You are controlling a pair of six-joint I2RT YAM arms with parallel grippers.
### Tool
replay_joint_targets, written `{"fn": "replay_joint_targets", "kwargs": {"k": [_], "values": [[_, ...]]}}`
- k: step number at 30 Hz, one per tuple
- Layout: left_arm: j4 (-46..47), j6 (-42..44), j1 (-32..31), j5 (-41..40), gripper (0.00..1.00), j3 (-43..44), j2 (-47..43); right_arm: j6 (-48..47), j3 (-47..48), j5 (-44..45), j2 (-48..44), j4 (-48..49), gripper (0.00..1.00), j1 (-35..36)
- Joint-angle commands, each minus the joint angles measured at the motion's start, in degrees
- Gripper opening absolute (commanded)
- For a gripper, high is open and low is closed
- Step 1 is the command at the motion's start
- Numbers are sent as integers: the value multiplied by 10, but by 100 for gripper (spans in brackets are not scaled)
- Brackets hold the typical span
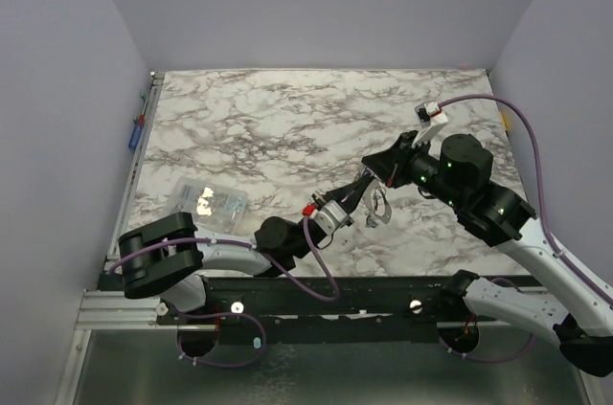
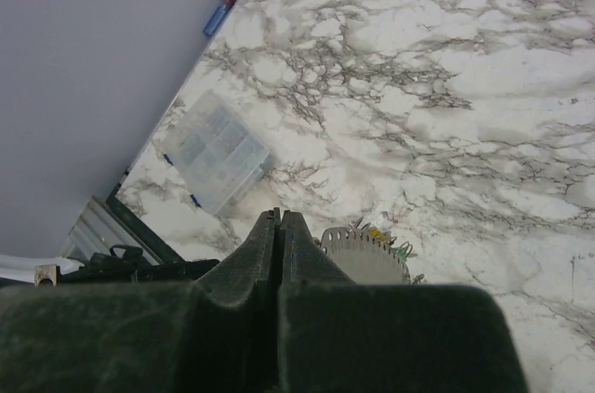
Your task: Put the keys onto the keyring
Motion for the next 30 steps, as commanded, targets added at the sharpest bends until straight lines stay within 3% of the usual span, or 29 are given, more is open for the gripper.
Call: {"fn": "replay_joint_targets", "kwargs": {"k": [1,30], "values": [[172,6,-4,-16,0,-1,-19,-5,-5,-4,-7,14,1,4],[172,28,-4,-48,0,-13,-26,2,-5,-10,-11,22,1,5]]}}
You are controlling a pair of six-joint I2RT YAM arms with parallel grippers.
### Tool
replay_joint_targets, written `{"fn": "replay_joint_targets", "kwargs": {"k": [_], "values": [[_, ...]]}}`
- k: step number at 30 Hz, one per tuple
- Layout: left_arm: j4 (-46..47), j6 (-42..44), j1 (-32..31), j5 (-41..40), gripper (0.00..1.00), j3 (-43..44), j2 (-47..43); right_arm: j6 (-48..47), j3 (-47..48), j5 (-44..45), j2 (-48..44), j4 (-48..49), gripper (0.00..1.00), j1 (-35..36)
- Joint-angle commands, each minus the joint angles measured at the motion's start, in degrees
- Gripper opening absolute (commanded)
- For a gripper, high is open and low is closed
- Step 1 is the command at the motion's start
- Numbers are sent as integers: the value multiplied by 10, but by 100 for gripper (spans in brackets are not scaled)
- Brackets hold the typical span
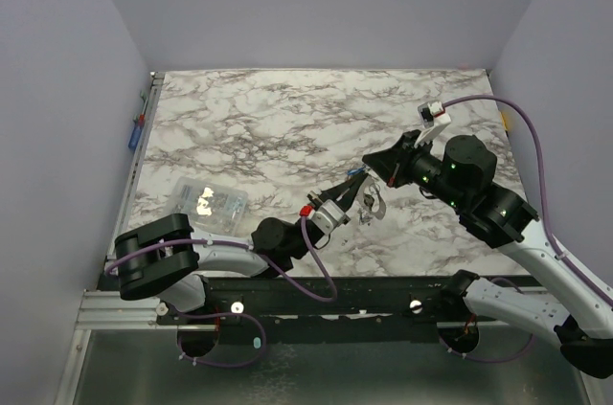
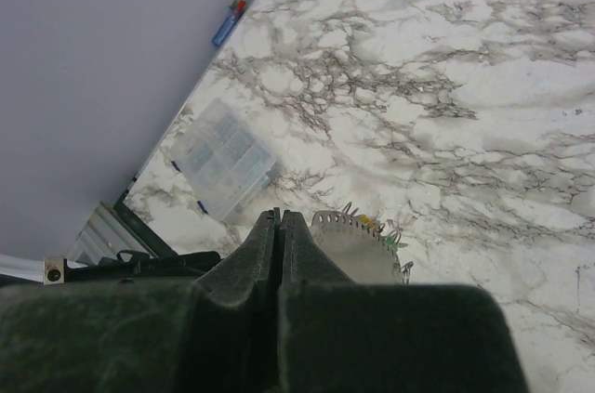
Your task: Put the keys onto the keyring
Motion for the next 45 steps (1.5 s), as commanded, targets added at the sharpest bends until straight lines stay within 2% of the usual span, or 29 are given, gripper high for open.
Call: {"fn": "replay_joint_targets", "kwargs": {"k": [1,37,45], "values": [[170,5,-4,-19,0,-3,-12,0,-2,-7,-3,10,1,5],[170,24,-3,-50,0,21,14,-3,-3,-28,15,10,0,13],[169,28,-3,-60,0,28,20,-15,7,0,26,-11,1,37]]}}
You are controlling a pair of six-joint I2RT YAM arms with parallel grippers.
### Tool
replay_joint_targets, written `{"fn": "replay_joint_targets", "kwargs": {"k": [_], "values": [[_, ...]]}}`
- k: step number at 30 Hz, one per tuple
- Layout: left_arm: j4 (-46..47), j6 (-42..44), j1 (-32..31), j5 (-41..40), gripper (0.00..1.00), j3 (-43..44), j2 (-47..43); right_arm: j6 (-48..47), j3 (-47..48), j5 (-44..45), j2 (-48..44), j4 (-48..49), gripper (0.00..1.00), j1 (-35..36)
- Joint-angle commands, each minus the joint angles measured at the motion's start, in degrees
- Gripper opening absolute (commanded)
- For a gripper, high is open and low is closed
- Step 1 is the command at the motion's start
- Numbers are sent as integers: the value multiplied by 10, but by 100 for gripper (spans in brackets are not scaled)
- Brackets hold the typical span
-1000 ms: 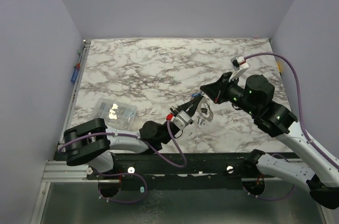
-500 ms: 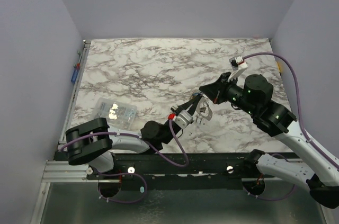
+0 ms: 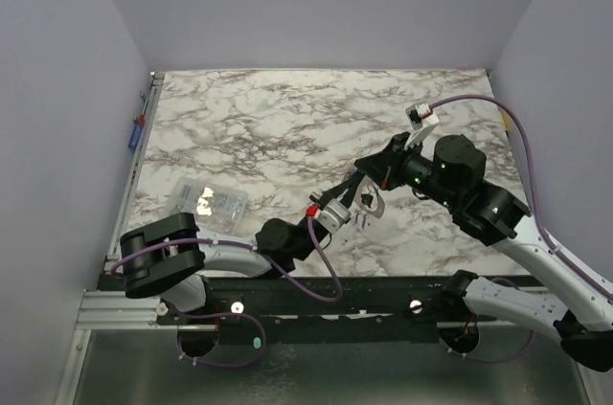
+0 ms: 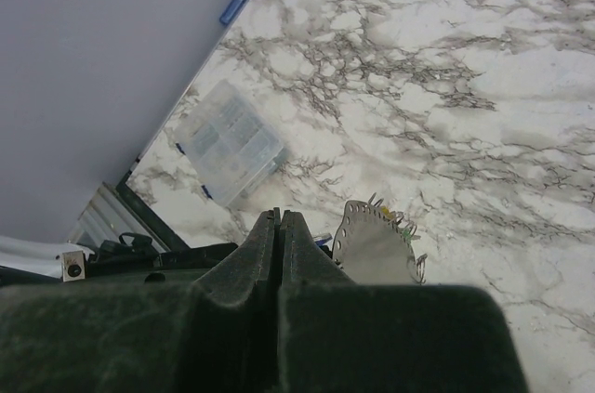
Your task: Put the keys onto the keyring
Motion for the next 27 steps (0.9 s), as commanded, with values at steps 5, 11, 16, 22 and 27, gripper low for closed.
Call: {"fn": "replay_joint_targets", "kwargs": {"k": [5,11,16,22,27], "values": [[170,10,1,-23,0,33,9,-18,22,56,29,-32,1,58],[171,15,1,-26,0,32,5,-9,28,72,47,-42,1,77],[170,18,1,-30,0,28,0,-11,52,60,58,-52,14,80],[170,20,2,-29,0,27,-3,-11,65,46,62,-55,34,81],[170,20,2,-28,0,25,-6,-22,86,42,62,-58,46,81]]}}
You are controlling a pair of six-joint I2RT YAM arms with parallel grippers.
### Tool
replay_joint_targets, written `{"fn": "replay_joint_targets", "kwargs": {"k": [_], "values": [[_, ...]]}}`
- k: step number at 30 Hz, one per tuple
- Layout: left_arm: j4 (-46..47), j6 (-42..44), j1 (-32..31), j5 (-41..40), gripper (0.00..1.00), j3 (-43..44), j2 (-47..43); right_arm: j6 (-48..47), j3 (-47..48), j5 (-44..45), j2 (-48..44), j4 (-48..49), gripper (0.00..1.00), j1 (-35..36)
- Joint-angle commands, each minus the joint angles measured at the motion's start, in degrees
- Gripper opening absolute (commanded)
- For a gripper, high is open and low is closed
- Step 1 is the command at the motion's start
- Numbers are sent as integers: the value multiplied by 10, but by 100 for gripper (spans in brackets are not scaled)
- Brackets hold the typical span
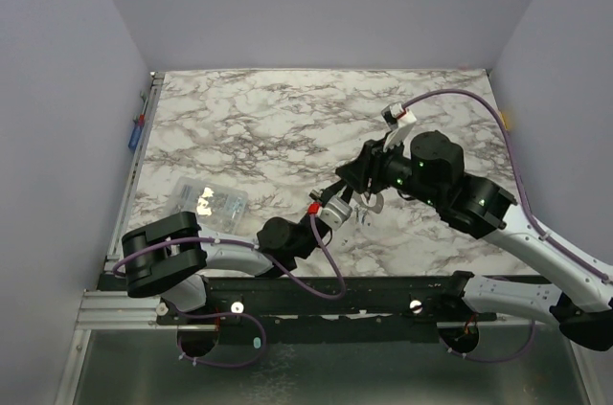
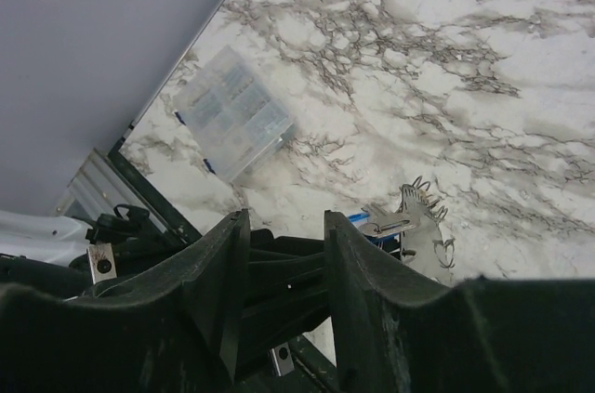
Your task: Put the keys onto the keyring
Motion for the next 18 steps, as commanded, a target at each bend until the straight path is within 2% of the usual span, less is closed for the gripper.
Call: {"fn": "replay_joint_targets", "kwargs": {"k": [1,9,13,18], "values": [[171,3,1,-1,0,15,-14,-18,41,-12,2,-28,48,5],[171,1,1,-1,0,9,-19,-81,116,16,29,-59,60,5],[171,0,1,0,0,7,-23,-114,149,21,46,-77,62,5],[171,1,1,13,0,-6,-39,-224,164,45,30,-82,64,5]]}}
